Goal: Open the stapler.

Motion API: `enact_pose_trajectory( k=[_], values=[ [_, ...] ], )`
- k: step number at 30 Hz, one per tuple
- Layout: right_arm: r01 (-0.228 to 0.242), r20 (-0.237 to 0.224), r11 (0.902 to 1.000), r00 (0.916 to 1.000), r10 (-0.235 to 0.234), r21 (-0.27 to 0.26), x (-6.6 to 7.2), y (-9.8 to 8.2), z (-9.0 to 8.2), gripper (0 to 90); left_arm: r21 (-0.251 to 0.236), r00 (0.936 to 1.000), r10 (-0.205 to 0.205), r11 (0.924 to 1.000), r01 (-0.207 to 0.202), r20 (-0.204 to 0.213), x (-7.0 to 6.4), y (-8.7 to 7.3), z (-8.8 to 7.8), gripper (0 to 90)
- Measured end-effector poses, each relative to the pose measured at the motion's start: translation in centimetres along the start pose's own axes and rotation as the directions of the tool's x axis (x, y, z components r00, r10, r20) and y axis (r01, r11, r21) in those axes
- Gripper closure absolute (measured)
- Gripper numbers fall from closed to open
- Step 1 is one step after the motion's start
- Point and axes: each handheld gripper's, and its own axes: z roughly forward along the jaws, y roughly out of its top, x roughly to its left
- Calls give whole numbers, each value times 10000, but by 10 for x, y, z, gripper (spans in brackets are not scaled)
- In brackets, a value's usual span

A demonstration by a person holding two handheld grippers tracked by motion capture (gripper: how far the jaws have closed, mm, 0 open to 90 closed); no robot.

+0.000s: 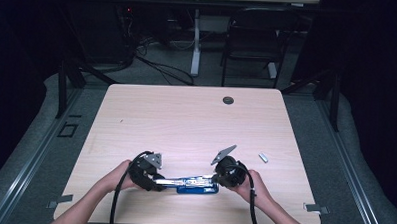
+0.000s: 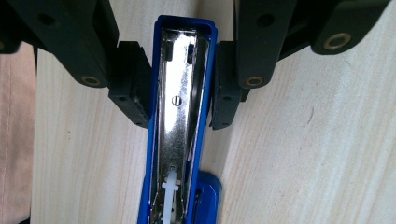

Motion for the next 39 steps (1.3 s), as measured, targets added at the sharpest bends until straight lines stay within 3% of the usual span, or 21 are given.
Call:
enact_pose_trajectory(
  k=[6,9,10,15,18,23,33,39],
  values=[
    [465,393,9985,9982,-454,-278,8,3,-1,900,265,9998,188,9995,-185,-97,0,0,2,628],
    [402,374,9984,9985,-387,-407,8,4,-2,900,207,9998,191,9996,-189,-88,0,0,3,628],
    [404,210,9966,9990,-390,-712,9,6,-2,896,205,9998,182,9996,-180,-84,0,0,3,628],
    [521,-159,9939,9984,-539,-971,17,17,3,889,197,9998,183,9996,-181,-104,0,0,3,627],
    [643,-690,9931,9951,-712,-981,28,29,15,883,177,9998,185,9997,-184,-72,0,0,3,627],
    [695,-999,9908,9917,-812,-1158,37,40,28,884,141,9997,205,9997,-203,-119,0,-1,3,627],
    [747,-1259,9904,9880,-893,-1166,45,57,44,884,202,9993,299,9994,-294,-232,-1,0,1,627],
    [820,-1261,9907,9874,-956,-1085,47,60,48,887,-28,9988,436,9990,-437,-230,-2,-2,0,626]
  ],
)
